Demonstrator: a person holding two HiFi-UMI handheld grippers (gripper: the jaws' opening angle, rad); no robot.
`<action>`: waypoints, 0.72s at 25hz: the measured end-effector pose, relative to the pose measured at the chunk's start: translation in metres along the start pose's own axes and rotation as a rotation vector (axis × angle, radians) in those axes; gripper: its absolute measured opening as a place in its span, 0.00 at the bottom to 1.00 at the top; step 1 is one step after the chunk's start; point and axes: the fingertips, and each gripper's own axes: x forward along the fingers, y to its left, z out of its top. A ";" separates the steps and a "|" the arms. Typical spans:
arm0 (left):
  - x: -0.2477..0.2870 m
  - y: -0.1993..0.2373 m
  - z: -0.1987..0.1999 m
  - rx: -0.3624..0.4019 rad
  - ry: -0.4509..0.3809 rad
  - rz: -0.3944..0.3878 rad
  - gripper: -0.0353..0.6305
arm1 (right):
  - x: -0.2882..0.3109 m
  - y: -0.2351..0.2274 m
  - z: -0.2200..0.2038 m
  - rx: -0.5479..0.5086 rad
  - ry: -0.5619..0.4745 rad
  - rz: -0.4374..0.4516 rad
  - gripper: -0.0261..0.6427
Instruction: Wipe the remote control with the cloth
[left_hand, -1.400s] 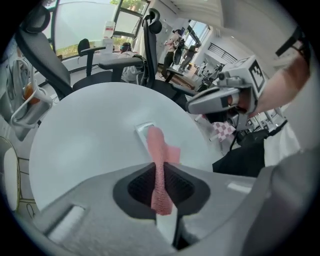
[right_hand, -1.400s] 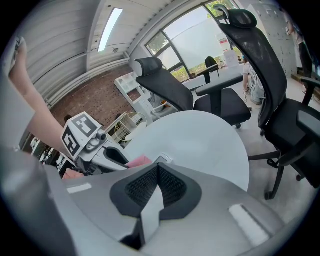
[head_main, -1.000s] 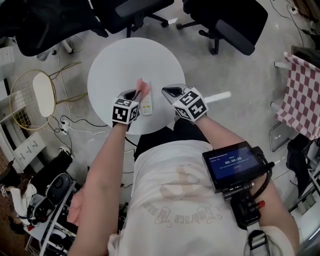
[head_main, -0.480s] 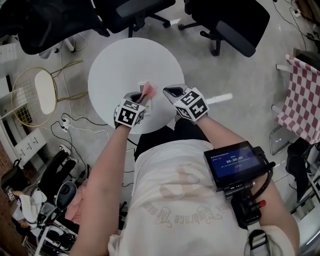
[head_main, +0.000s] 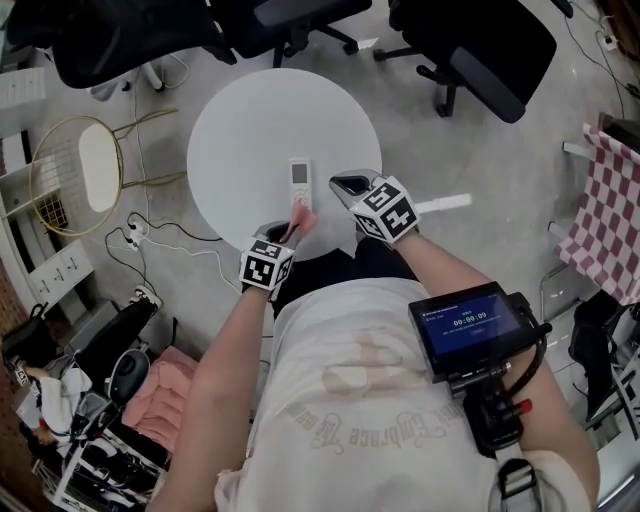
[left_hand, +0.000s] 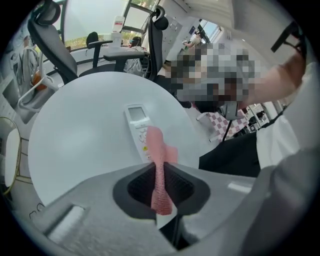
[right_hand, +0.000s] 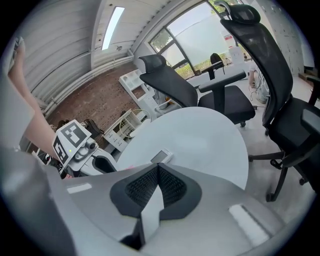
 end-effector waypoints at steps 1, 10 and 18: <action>0.000 -0.003 -0.005 -0.001 0.004 -0.003 0.11 | 0.001 0.002 -0.001 -0.003 0.003 0.005 0.05; -0.019 -0.010 -0.003 -0.028 -0.077 -0.004 0.10 | 0.006 0.008 -0.006 -0.036 0.031 0.020 0.05; -0.046 0.006 0.000 -0.147 -0.165 0.064 0.11 | 0.003 0.025 -0.013 -0.078 0.059 0.052 0.05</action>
